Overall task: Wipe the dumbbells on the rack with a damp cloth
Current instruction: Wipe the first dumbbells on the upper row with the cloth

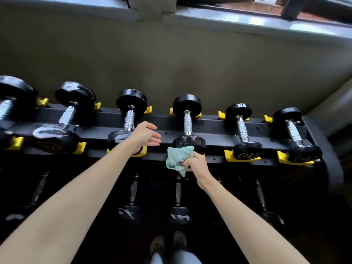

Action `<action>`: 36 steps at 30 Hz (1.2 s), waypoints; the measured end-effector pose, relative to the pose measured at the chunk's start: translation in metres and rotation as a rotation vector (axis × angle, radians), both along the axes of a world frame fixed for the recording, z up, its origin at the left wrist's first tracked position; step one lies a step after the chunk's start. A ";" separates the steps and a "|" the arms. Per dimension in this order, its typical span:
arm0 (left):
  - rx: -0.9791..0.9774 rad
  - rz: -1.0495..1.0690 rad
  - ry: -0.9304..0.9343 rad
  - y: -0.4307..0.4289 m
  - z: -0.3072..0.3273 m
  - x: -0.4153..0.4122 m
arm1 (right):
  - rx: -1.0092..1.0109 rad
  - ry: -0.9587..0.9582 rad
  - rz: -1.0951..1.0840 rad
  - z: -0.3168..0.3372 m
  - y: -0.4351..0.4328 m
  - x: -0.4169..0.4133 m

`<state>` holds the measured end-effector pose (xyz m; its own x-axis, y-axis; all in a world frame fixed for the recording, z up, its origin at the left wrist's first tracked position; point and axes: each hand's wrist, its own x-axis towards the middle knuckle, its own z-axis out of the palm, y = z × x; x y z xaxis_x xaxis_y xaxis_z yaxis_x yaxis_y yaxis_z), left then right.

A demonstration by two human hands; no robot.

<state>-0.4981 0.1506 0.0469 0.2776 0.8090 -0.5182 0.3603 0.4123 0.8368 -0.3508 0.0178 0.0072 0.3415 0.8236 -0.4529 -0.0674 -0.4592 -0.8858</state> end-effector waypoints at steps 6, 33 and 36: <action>0.109 0.234 -0.021 -0.003 0.019 -0.022 | -0.013 0.287 -0.041 0.020 0.028 -0.016; 0.062 -0.166 0.221 0.066 -0.050 -0.147 | -0.285 -0.277 -0.220 -0.028 0.116 -0.109; 0.058 -0.149 0.165 0.070 -0.058 -0.149 | -0.295 -0.256 -0.135 -0.028 0.120 -0.114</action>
<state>-0.6467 0.2210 -0.0113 0.3116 0.7949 -0.5206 0.5475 0.2976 0.7821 -0.4646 0.1378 -0.0206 0.5701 0.6108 -0.5495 0.0608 -0.6983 -0.7132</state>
